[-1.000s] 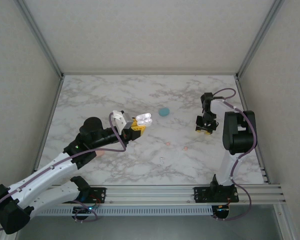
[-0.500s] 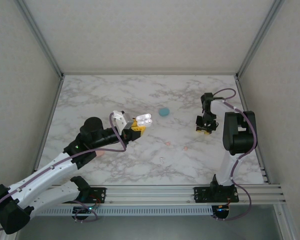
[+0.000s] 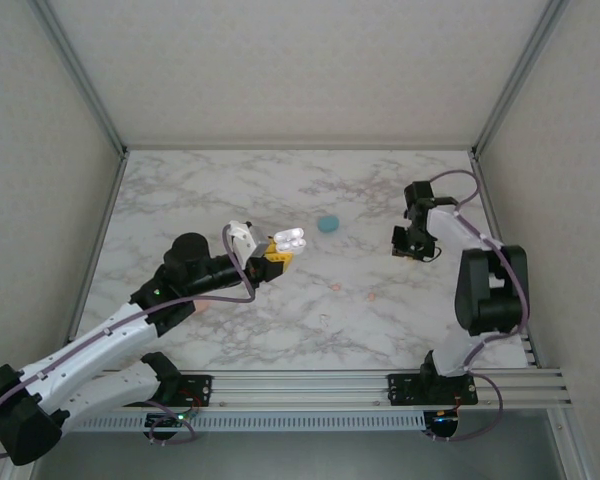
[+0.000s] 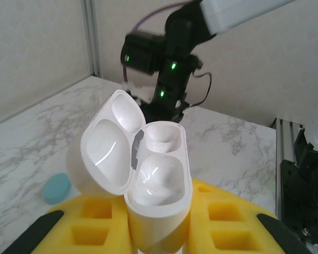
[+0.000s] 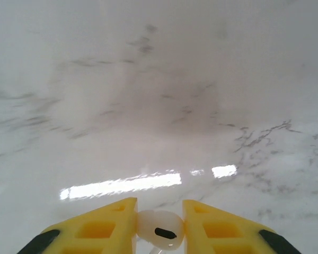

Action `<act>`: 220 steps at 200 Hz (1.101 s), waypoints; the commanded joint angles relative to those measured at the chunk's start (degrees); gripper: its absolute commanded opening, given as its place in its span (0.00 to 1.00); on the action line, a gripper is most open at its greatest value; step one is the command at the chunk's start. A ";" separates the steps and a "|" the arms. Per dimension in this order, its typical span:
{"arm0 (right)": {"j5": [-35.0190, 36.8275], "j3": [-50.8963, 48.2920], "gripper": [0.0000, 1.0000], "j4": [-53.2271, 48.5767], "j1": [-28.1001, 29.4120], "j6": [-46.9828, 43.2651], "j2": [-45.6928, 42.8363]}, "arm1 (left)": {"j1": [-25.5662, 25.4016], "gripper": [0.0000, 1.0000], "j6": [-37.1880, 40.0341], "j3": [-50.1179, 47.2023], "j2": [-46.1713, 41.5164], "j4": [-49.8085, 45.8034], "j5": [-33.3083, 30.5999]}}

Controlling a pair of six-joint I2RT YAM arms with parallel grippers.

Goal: Insert wireless bluetooth earbuds into charging case

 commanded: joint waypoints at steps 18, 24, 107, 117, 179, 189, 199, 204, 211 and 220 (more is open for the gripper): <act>0.98 2.56 0.27 -0.74 9.24 -1.06 -15.52 | -0.44 0.16 -2.21 1.91 3.16 3.99 -0.45; 1.32 3.06 0.27 -0.40 10.62 -0.61 -17.99 | -0.45 0.16 -2.41 1.97 3.61 4.54 -0.44; 11.06 10.44 0.27 7.03 31.92 -1.54 -32.70 | -0.94 0.16 -4.64 3.58 9.04 10.50 -1.32; 11.99 10.56 0.28 8.53 33.83 -2.23 -32.97 | -1.13 0.16 -4.73 3.73 9.39 10.91 -1.34; 16.91 10.58 0.27 16.52 45.01 -6.65 -30.27 | -2.11 0.16 -4.74 4.70 10.37 11.45 -1.87; 17.02 10.48 0.27 17.23 45.71 -6.96 -29.74 | -2.20 0.16 -4.73 4.71 10.37 11.36 -1.94; 16.66 10.48 0.27 17.78 46.04 -7.19 -29.30 | -2.28 0.16 -4.64 4.77 10.42 11.27 -2.01; 16.30 10.49 0.27 17.91 46.24 -7.31 -29.06 | -2.28 0.16 -4.65 4.77 10.37 11.27 -2.04; 15.76 10.34 0.27 18.21 46.30 -7.45 -28.83 | -2.37 0.16 -4.65 4.85 10.38 11.27 -2.00; 15.05 10.29 0.27 18.45 46.35 -7.45 -28.46 | -2.46 0.16 -4.66 4.94 10.46 11.11 -2.05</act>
